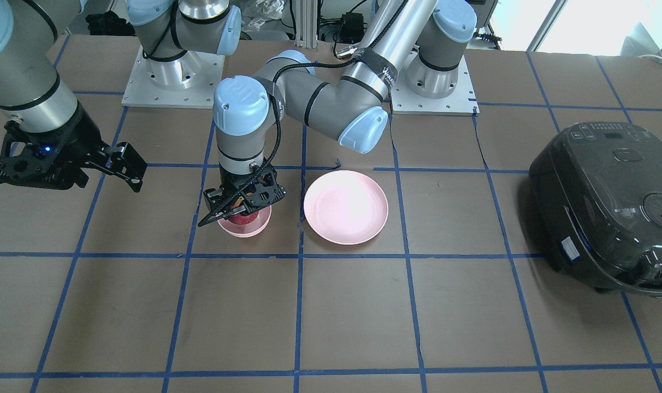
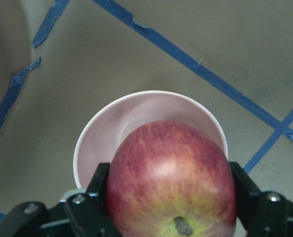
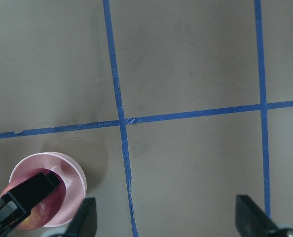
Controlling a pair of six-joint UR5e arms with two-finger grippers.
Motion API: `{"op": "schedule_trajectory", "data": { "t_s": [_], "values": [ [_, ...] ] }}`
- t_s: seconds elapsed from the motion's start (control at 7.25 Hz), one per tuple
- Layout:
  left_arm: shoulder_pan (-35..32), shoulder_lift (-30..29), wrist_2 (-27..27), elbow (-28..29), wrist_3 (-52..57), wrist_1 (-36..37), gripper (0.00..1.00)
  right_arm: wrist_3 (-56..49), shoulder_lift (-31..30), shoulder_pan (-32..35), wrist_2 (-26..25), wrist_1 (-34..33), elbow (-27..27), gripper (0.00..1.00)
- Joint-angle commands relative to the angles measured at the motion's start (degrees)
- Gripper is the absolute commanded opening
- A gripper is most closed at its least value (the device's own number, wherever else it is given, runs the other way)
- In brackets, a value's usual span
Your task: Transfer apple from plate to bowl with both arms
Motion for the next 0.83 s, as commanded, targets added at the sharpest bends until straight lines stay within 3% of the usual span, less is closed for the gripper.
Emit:
{"op": "schedule_trajectory", "data": {
  "t_s": [0.0,0.28,0.69],
  "values": [
    [0.0,-0.5,0.0,-0.2,0.4,-0.2,0.02,0.0,-0.7,0.0,0.0,0.0,-0.3,1.0],
    [0.0,-0.4,0.0,-0.1,3.0,-0.1,1.0,0.1,-1.9,0.2,0.0,0.1,0.2,1.0],
    [1.1,2.0,-0.4,0.6,12.2,-1.5,1.0,0.1,-4.3,0.5,1.0,0.3,0.4,1.0]
  ]
}}
